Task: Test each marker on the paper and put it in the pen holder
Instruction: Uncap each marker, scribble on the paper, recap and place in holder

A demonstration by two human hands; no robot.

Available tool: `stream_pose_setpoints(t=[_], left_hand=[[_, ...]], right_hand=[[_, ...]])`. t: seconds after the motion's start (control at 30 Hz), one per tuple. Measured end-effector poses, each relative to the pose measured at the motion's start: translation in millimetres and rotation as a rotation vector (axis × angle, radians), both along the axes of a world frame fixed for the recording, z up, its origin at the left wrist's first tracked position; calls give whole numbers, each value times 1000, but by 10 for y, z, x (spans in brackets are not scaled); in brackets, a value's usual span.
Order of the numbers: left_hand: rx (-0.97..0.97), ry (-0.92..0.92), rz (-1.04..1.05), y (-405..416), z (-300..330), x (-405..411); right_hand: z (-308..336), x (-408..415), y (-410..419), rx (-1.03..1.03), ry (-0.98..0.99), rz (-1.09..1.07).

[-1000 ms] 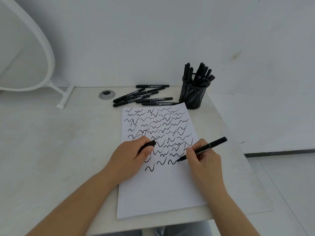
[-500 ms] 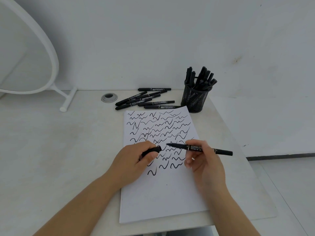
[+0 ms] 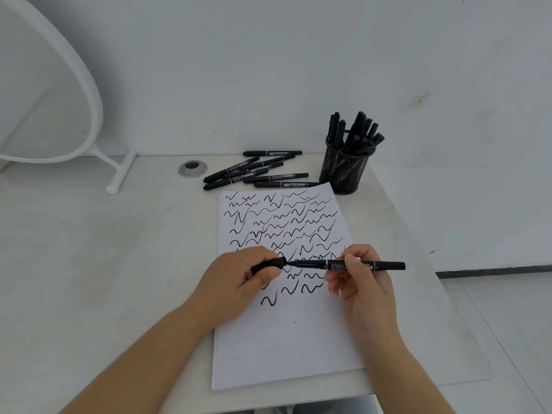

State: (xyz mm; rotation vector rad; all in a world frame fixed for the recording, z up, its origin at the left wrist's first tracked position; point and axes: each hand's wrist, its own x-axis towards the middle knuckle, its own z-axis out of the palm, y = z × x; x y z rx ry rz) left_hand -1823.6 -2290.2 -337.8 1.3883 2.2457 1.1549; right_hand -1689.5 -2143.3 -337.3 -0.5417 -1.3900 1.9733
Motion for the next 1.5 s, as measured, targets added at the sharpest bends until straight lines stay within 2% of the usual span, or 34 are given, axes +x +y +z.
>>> stream_pose_setpoints(t=[0.5,0.67,1.3,1.5], left_hand=[[-10,138,-39,18,30,22],[7,149,-52,10,41,33],[0,192,-97,16,59,39],[65,110,-55,25,60,14]], right_hand=[[42,32,-62,286,-117,82],[47,16,-88,238,-86,77],[35,20,-94,360,-102,146],[32,-2,-80,245,-122,118]])
